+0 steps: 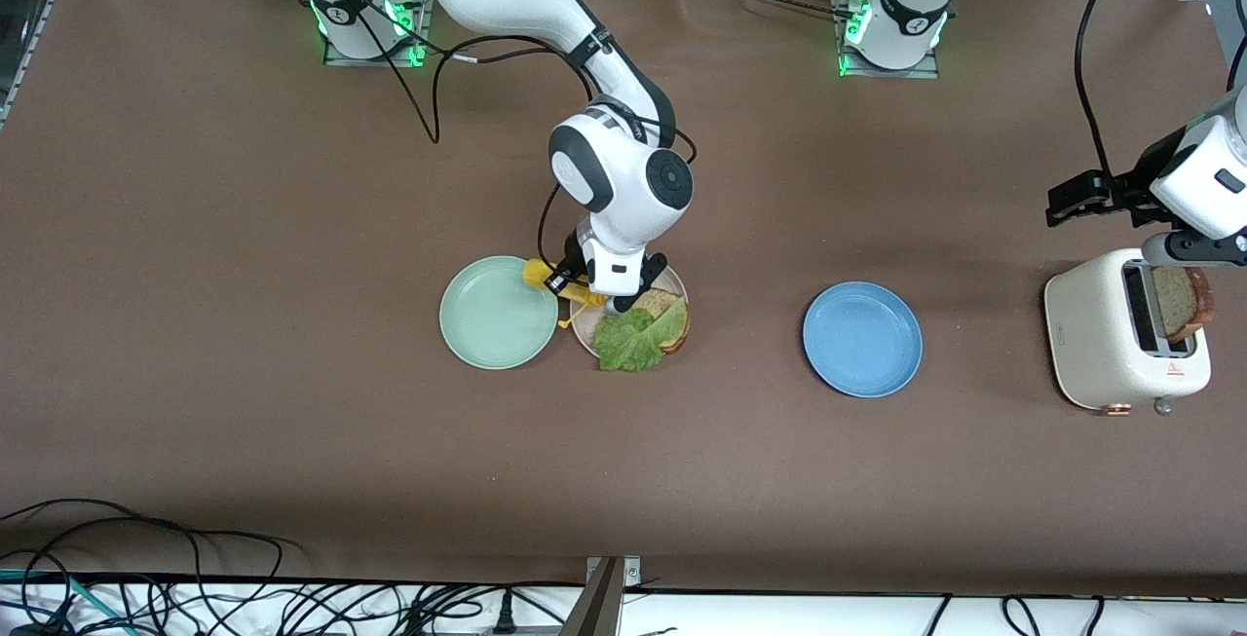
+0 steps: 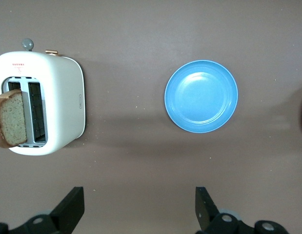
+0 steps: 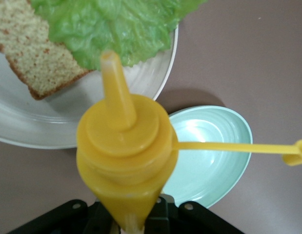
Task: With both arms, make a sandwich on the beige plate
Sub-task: 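Hold the mustard bottle tip over the lettuce with the right gripper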
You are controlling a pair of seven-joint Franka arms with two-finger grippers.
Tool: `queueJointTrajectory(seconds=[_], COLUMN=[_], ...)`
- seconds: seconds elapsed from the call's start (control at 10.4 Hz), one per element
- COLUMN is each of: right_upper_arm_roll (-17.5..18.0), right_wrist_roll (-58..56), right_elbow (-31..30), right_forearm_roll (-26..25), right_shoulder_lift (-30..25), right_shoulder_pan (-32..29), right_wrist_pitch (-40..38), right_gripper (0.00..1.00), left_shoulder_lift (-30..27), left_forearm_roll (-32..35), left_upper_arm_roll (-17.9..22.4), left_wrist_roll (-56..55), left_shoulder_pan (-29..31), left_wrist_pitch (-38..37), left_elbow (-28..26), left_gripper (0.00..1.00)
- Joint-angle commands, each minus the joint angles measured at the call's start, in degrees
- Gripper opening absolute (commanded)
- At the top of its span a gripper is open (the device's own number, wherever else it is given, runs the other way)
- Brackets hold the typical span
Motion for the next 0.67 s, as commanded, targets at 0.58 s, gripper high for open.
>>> queueJointTrajectory(seconds=[0.58], right_upper_arm_roll=[-0.38], right_wrist_roll=[-4.65], right_elbow=[3.40], right_forearm_roll=[2.34], right_shoulder_lift=[-1.23], right_shoulder_pan=[-2.35], right_wrist_pitch=[-4.69], right_gripper=[0.00], left_shoulder_lift=[-0.72], left_forearm_roll=[0.12], left_upper_arm_roll=[-0.37], left_wrist_roll=[-0.47], left_shoulder_pan=[0.08], left_wrist_pitch=[0.21], left_elbow=[0.02], left_gripper=[1.00])
